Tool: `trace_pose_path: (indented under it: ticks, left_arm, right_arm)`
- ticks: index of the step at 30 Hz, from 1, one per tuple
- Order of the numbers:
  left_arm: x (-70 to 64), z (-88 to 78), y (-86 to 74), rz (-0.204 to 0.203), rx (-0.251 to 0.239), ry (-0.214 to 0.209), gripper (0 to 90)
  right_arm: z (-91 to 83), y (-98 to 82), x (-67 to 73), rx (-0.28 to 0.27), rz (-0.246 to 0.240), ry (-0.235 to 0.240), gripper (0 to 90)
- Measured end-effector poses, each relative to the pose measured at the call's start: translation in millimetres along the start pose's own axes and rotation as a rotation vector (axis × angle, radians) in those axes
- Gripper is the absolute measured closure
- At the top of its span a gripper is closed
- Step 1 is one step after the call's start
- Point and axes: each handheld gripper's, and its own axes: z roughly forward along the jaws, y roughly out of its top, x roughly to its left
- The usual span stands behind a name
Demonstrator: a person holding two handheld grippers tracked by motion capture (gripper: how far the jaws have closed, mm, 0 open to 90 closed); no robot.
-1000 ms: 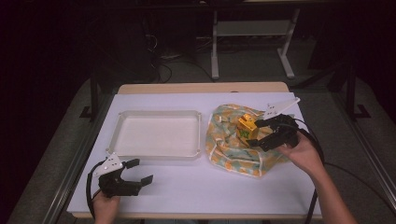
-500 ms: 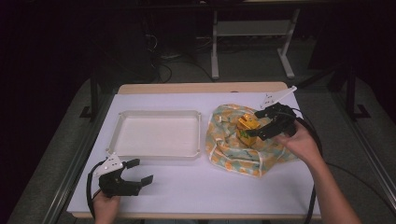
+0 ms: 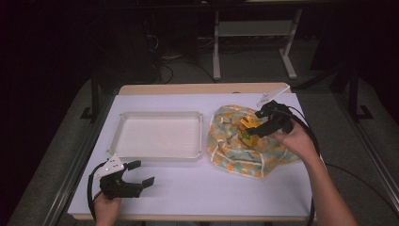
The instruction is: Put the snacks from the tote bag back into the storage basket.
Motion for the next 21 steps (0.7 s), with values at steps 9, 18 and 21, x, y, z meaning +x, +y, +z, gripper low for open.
trace_pose_path:
  ticks: [9, 18, 21]
  left_arm:
    - [0.4, -0.2, 0.0, 0.0, -0.001, 0.001, 13.4]
    - [-0.5, 0.1, -0.1, -0.004, 0.001, -0.002, 13.4]
    - [-0.7, 0.3, -0.1, -0.005, 0.002, -0.004, 13.4]
  right_arm:
    - [10.6, 0.3, -5.0, 0.027, 0.004, -0.007, 21.3]
    - [18.0, 3.3, -2.7, 0.049, 0.0, -0.026, 23.0]
    - [22.9, 1.8, -5.8, 0.074, 0.015, -0.026, 24.5]
